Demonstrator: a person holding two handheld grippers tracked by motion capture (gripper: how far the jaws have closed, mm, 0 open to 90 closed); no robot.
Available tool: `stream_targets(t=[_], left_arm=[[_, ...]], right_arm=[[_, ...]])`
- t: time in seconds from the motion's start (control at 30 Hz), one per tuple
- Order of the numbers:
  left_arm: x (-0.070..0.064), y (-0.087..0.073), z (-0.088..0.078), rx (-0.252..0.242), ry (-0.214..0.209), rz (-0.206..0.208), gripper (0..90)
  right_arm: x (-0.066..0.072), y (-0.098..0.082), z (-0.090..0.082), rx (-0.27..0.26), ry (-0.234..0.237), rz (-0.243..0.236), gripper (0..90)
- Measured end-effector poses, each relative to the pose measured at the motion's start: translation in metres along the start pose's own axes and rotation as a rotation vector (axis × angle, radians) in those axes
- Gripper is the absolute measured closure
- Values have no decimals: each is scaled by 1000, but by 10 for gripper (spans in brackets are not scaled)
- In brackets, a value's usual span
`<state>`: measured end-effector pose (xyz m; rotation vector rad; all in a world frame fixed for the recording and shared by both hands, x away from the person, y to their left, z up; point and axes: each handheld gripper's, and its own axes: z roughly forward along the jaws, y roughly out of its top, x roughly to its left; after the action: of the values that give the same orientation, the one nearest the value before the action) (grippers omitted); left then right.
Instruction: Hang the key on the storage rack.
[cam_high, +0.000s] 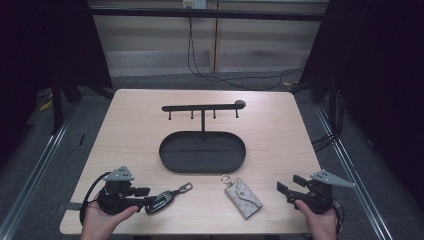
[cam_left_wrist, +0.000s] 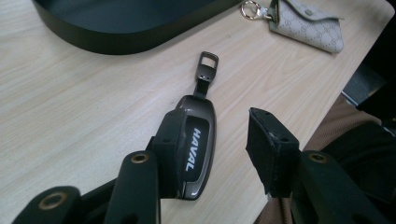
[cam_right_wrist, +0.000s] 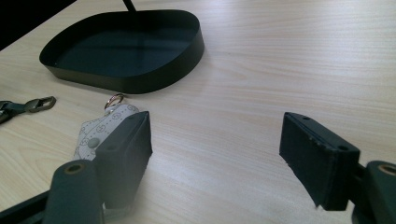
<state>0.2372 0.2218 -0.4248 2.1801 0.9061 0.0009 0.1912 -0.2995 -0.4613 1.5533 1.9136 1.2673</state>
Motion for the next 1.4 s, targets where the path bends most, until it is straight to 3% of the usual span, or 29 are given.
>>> stream_targets(t=[0.23,0.5,0.7,0.9,1.17,1.4], left_arm=[[1,13,2,16,-22,-4,573],[-3,25,12,71,-21,31,578],[-7,38,23,130,-13,61,590],[-11,50,40,219,-8,120,618],[-6,69,59,318,-8,106,624],[-7,82,76,393,-2,127,653]], right_arm=[[0,0,2,11,6,-6,247],[1,0,3,29,2,-16,247],[1,0,4,36,-3,-8,247],[1,-1,5,43,-10,-16,247],[1,-1,7,54,-13,-19,247],[0,-1,7,59,-10,-16,246]])
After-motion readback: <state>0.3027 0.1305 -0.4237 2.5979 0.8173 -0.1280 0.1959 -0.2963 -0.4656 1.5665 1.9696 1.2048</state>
